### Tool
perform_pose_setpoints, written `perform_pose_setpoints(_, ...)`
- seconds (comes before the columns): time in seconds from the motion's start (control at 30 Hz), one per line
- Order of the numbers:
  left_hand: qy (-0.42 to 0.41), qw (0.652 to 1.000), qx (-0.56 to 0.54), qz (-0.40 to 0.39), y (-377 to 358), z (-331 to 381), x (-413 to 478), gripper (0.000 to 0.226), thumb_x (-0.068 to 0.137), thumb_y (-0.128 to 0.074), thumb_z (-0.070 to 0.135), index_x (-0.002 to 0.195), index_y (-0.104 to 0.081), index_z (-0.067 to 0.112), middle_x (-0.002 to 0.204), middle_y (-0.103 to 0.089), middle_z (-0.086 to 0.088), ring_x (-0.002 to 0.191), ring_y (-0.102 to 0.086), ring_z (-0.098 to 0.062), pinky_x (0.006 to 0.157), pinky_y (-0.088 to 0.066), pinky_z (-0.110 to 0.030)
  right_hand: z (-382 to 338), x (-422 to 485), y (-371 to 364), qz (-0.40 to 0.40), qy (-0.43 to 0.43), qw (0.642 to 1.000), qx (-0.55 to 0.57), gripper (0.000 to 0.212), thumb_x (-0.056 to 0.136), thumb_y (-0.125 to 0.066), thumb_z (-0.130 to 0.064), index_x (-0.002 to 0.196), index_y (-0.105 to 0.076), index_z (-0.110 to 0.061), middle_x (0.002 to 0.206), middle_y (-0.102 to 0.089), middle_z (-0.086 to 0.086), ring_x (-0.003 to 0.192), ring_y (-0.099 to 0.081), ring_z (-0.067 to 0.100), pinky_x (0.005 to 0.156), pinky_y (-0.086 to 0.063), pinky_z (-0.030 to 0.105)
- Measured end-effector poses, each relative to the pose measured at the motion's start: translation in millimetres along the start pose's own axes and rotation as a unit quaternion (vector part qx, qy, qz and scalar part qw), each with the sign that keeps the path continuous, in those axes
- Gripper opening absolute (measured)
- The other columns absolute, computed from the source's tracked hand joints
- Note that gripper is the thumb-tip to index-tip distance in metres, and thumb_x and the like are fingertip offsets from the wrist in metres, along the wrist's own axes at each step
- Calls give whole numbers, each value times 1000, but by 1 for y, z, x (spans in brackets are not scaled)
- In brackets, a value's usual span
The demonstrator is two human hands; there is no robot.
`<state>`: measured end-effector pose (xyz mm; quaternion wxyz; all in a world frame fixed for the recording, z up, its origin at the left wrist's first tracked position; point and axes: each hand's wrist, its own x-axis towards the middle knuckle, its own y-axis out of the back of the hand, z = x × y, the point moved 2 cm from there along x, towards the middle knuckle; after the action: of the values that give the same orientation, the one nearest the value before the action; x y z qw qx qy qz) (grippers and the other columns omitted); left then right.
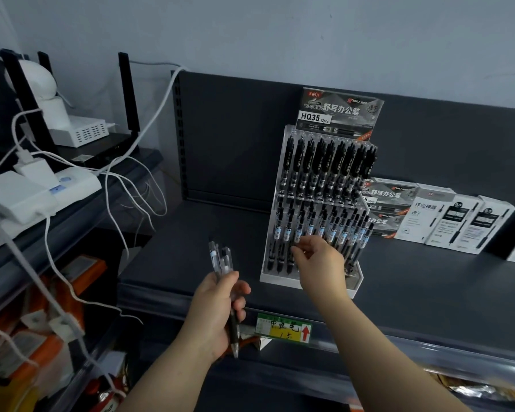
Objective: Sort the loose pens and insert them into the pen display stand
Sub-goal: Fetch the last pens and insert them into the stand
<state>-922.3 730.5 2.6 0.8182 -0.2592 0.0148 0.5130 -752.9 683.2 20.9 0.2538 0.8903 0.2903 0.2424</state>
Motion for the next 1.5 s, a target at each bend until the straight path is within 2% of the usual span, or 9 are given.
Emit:
perform_pose_setpoints(0.33, 7, 999, -39, -36, -6, 0, 2, 13, 93, -55, 15, 100, -64, 9, 82, -74, -7, 70, -65, -17, 61, -53, -31, -12, -20, 7, 47, -6, 994, 95, 16, 87, -64, -19, 93, -49, -23, 81, -54, -7, 73, -54, 7, 60, -40, 13)
perform_pose_setpoints(0.53, 56, 992, -80, -76, -13, 0, 4, 16, 92, -53, 15, 102, -65, 9, 96, -74, -13, 86, -71, -24, 73, -54, -39, -32, -47, -11, -194, -20, 967, 163, 8, 81, -70, -27, 83, -63, -23, 79, -68, 0, 68, -66, 13, 66, -59, 32)
perform_pose_setpoints(0.77, 108, 982, -91, -124, -14, 1, 8, 20, 92, -54, 16, 104, -68, 8, 99, -73, -17, 88, -70, -30, 76, -54, -44, -32, -42, -6, -276, -48, 937, 209, 12, 84, -67, -9, 94, -67, -4, 85, -70, 16, 64, -64, 15, 61, -57, 27)
perform_pose_setpoints(0.87, 105, 983, -81, -125, -14, 3, 11, 22, 93, -53, 14, 106, -69, 8, 101, -72, -18, 92, -69, -32, 79, -53, -46, -30, -41, -4, -286, -62, 925, 242, 9, 88, -60, -5, 93, -68, -3, 77, -70, 8, 62, -64, 13, 61, -55, 27)
perform_pose_setpoints(1.0, 87, 987, -54, -126, -19, 4, 14, 21, 91, -55, 14, 107, -68, 7, 93, -74, -14, 85, -70, -28, 72, -55, -43, -30, -39, -5, -266, -41, 946, 183, 11, 89, -60, -11, 90, -71, -11, 78, -72, 7, 64, -66, 15, 64, -58, 31)
perform_pose_setpoints(1.2, 56, 992, -43, -105, -19, 9, 25, 21, 93, -52, 13, 106, -68, 11, 98, -70, -13, 96, -65, -29, 85, -52, -48, -26, -26, 5, -180, -14, 975, 127, 11, 88, -63, -19, 97, -69, -20, 79, -69, -9, 68, -64, -4, 62, -50, 12)
perform_pose_setpoints(1.3, 38, 996, -42, -68, -16, 11, 32, 19, 94, -53, 15, 104, -68, 14, 71, -63, -3, 65, -60, -15, 64, -53, -33, -17, -15, 20, -7, -23, 990, 138, 18, 86, -66, -20, 100, -61, -30, 83, -65, -17, 73, -61, -7, 65, -51, 8)
perform_pose_setpoints(1.37, 33, 998, -30, -43, -14, 11, 36, 19, 95, -52, 17, 106, -68, 13, 61, -54, 1, 51, -47, -8, 50, -46, -23, -10, -9, 28, 72, -25, 989, 129, 14, 85, -67, -23, 94, -59, -30, 81, -66, -17, 74, -62, -3, 70, -56, 20)
perform_pose_setpoints(1.5, 12, 999, -25, -25, -17, 11, 40, 22, 96, -50, 21, 108, -65, 10, 58, -50, 2, 45, -38, -6, 43, -35, -20, 4, -2, 24, 83, -29, 994, 64, 7, 87, -65, -26, 93, -63, -26, 77, -64, -18, 73, -62, 1, 72, -56, 30)
